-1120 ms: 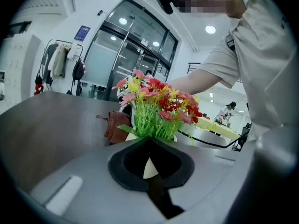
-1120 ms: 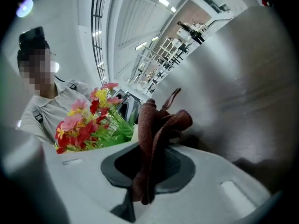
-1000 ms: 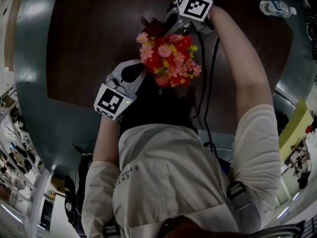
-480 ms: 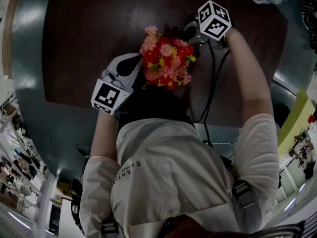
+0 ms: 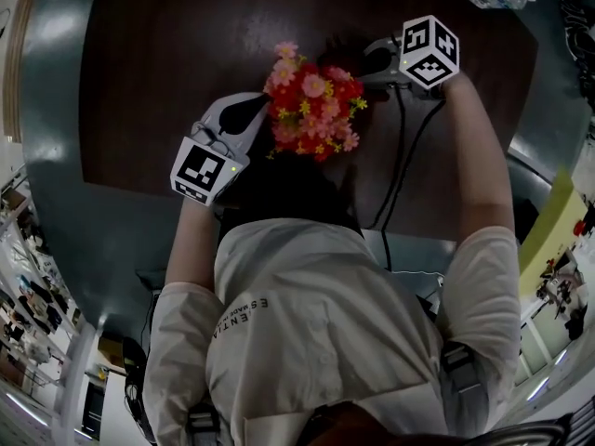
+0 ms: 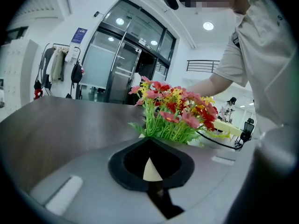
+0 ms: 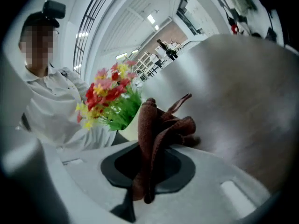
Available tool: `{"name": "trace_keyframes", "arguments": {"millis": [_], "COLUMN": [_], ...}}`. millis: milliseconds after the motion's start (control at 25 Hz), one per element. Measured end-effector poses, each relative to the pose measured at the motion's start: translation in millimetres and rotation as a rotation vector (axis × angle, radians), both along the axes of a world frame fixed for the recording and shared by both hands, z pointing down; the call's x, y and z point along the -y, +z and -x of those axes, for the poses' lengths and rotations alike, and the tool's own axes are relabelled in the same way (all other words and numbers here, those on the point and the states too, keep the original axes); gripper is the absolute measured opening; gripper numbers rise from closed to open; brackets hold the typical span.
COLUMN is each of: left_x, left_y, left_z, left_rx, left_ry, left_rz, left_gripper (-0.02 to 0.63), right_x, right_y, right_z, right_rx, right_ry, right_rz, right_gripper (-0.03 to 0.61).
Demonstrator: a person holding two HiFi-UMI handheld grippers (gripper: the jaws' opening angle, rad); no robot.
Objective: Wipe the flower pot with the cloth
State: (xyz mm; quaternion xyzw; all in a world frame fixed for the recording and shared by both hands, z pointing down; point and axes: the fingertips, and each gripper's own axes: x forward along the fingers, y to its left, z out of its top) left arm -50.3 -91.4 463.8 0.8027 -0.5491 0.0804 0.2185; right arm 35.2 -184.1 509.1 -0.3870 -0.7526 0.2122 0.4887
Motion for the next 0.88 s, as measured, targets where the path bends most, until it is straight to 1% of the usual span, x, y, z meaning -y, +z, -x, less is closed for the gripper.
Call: {"name": "trace_keyframes", "arguments": {"millis": [80,120,200,320,400,480,560,640,760,880], "left_x": [-1,-1,-5,-13,-16,-18,-21,-22,-22,-22], "left_y": [-4,-7,-13,-14,-10,-7,-8,-11,-10,-7], "left_z": [1,3,11,11,4,0,-2,-5,-7,-8], "left_rx": [0.023,0.025,0.009,-0.019,-0.041,-0.061,-0.064,-0.065,-0.064,-0.039], "left_ry": [0.012,0.007,-0.013,-0.010,-0.008,-0.017,-0.017,-0.011,-0.001,0.007], "left_rz": [-0.026,-0.042,-0.065,-0.068,-0.061,-0.062,-0.080,-0.100,-0.096,-0.086], "left_gripper": [0.015,0.015,0.015,0.015,0.015,0.015,0.015,0.015,0.015,0.015], "right_x": [25,34,37,10,-20,-51,-81,-105,-129,-142], "right_y": [-8,-14,-24,-32,-36,-40,-46,-51,-49,-46], "right_z": [26,43,81,135,161,179,188,187,175,160], "right_rx": [0.049,0.071,0.101,0.107,0.097,0.083,0.055,0.006,-0.093,-0.195], "right_ry": [0.008,0.006,-0.018,-0.117,-0.209,-0.303,-0.398,-0.496,-0.631,-0.719], "right_rz": [-0.105,-0.137,-0.158,-0.121,-0.060,0.003,0.070,0.124,0.157,0.193], "right_gripper": [0.054,0.055,0.055,0.054,0.054,0.054,0.054,0.054,0.054,0.054]}}
